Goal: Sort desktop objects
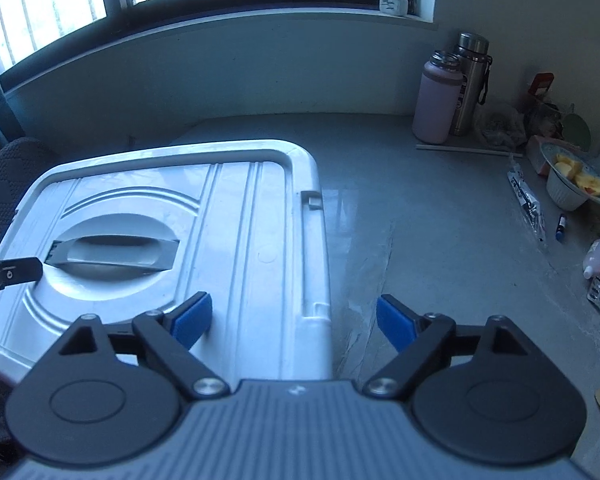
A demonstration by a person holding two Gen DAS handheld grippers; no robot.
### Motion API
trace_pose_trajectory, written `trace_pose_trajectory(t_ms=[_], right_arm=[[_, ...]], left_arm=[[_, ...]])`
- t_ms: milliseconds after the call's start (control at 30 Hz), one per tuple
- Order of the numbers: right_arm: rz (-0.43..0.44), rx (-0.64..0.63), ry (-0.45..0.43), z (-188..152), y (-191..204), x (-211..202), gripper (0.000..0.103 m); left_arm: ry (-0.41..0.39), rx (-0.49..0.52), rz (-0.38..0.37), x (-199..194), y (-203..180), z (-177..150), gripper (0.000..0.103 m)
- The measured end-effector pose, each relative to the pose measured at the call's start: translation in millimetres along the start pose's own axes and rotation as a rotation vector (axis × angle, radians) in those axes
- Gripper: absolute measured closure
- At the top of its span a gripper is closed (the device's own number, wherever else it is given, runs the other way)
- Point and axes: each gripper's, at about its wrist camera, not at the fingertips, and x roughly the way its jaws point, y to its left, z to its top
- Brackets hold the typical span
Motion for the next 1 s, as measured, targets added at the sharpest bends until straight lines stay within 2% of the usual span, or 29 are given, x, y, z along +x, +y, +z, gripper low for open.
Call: trace_pose_trajectory(t_ms=[133,300,400,533,667,733,867,1000], right_arm=[[-0.012,0.009,-0.026,-2,0,0,0.013],[0.01,0.019,-0.171,-8,2,-40,0.013],[0.03,-0.01,-0.201,-18,6,-61,0.013],[0.083,-0.036,-0.222,-51,7,-88,0.012],[0.092,-0.055,-0.236,-94,6,-103,0.005],[0.089,-0.056,-0.238,-113,7,-103,0.005],[0.082,-0.057,-0.242,-150,9,-105,0.004],[0.076,-0.059,-0.246,-188,12,-106,0.003]], left_arm=[[-0.04,-0.025,0.016,-6,-3,-6,0.0],[-0.229,-0.02,-0.008,-55,-12,-20,0.0],[-0.277,-0.007,0.028,-81,-23,-34,0.0],[-0.308,0.027,0.088,-113,-45,-68,0.0],[-0.307,0.051,0.11,-135,-71,-117,0.0],[-0.284,0.062,0.107,-139,-82,-140,0.0],[-0.288,0.062,0.093,-145,-97,-192,0.0],[-0.26,0.064,0.127,-138,-103,-239,0.0]])
